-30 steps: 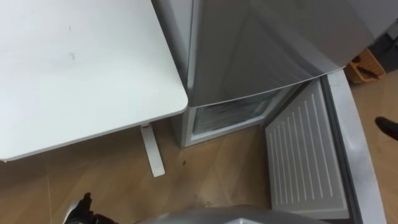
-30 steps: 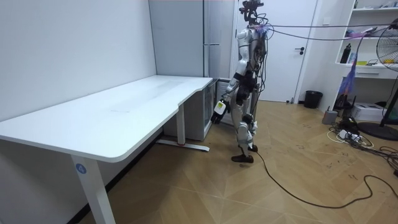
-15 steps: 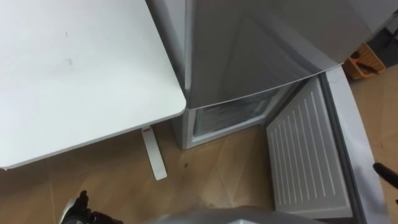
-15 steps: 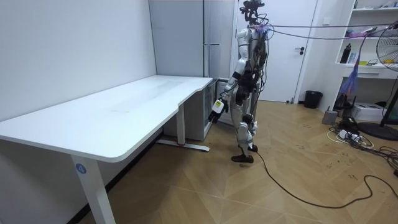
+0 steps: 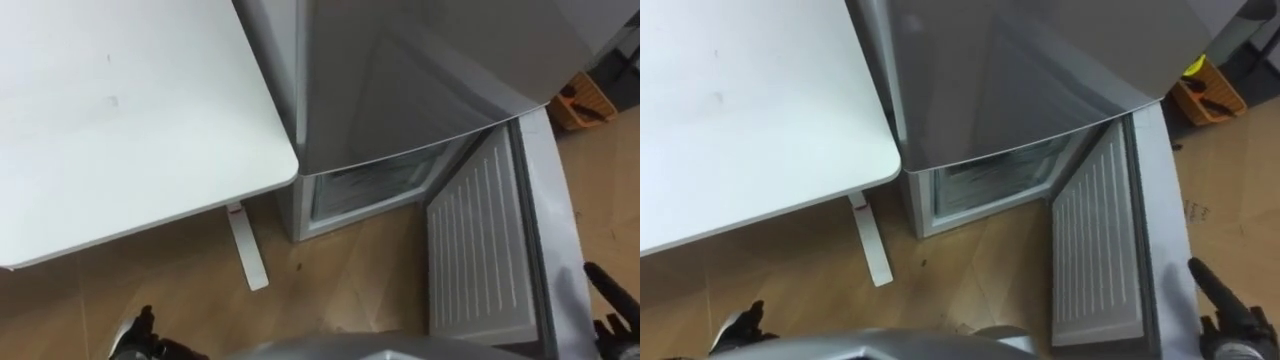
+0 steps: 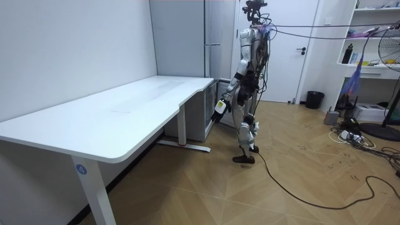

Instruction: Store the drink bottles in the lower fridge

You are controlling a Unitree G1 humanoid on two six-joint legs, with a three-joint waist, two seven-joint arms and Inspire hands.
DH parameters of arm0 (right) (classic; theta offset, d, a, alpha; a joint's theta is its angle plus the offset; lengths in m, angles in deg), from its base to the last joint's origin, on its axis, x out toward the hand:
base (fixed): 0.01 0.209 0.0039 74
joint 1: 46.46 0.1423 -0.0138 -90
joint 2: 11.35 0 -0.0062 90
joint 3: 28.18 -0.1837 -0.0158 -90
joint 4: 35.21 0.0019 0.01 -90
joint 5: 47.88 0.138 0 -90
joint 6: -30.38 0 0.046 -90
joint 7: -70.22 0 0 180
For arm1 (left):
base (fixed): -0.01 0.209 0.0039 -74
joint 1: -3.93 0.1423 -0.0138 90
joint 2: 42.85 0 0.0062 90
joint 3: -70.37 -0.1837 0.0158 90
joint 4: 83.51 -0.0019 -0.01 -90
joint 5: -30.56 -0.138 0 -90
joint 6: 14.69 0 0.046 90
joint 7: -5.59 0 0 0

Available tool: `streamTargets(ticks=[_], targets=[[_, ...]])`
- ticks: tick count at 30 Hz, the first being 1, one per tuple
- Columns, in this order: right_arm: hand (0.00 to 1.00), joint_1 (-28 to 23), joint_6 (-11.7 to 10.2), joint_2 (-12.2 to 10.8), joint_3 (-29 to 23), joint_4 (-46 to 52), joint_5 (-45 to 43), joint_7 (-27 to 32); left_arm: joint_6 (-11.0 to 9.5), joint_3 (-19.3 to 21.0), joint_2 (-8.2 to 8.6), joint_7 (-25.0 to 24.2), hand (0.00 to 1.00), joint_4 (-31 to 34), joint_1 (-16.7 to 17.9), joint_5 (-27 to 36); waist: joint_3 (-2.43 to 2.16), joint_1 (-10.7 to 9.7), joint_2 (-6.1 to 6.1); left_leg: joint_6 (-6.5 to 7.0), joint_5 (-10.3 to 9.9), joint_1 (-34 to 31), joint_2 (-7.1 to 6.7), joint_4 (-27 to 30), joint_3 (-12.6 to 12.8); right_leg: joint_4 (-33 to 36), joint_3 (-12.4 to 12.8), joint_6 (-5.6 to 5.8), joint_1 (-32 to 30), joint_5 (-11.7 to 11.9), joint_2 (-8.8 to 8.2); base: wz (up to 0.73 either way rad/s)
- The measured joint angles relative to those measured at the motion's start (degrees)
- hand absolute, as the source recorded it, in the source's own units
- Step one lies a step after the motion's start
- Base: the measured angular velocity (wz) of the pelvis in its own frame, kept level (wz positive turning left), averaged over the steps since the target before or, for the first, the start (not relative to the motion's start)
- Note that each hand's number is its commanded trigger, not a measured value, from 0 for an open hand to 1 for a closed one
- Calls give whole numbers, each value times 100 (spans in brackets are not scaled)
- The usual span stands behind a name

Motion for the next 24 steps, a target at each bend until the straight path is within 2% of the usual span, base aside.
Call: streamTargets(ticks=[2,6,8,12,14,15,17,18,20,22,24], targets=[[0,-65,-56,-92,515,253,-49,-97,1,-275,0,22,0,-7,-31,0,-2,16,9,1,7,-27,2,0,2,-1,-7,-3,-46,16,2,-2],[0,-199,-55,-291,1244,731,-69,-407,1,-492,13,13,0,-10,-47,6,-3,99,66,2,9,-2,5,13,9,-5,-10,-5,-51,20,9,-2],[0,-190,-53,-484,1619,939,-102,-582,2,-556,96,-18,0,-7,-141,46,-4,226,173,3,9,-52,-2,18,-5,-3,-49,1,-56,27,0,0],[0,-219,11,-542,2335,1671,-254,-661,0,-769,202,-37,0,-8,-208,51,2,346,314,16,18,-72,-23,32,-13,-8,-75,5,-71,30,-11,0],[0,-211,76,-574,2774,2222,-244,-853,-3,-895,220,-25,0,-13,-235,67,6,390,384,15,18,-99,-29,43,-29,-9,-189,5,-84,30,-12,3],[0,-205,75,-578,2870,2318,-261,-972,-3,-927,224,-16,0,-18,-260,67,13,430,378,13,19,-104,-29,46,-30,-9,-229,5,-93,31,-12,0],[0,-69,87,-584,3407,2620,-324,-1492,-1,-1042,222,-4,0,-14,-378,68,9,575,377,0,28,-165,-22,63,-54,-6,-334,-1,-132,35,-18,5],[0,-2,145,-596,3535,2671,-375,-1612,2,-1052,222,-10,0,-14,-410,69,15,596,366,0,29,-176,-22,75,-76,-7,-379,-3,-135,36,-22,15],[0,196,432,-581,3967,2986,-644,-1893,10,-1165,204,-58,0,-1,-507,71,33,743,337,8,35,-197,-28,118,-162,-13,-442,-4,-129,36,-38,17],[0,296,491,-568,4119,2988,-746,-2130,10,-1215,163,-74,0,-1,-532,94,66,789,283,10,36,-203,-31,145,-228,-20,-516,-3,-106,36,-47,19],[0,429,575,-574,4227,2988,-747,-2275,10,-1251,131,-78,0,0,-535,197,76,810,258,15,39,-216,-32,161,-309,-27,-560,-3,-65,36,-55,20]])
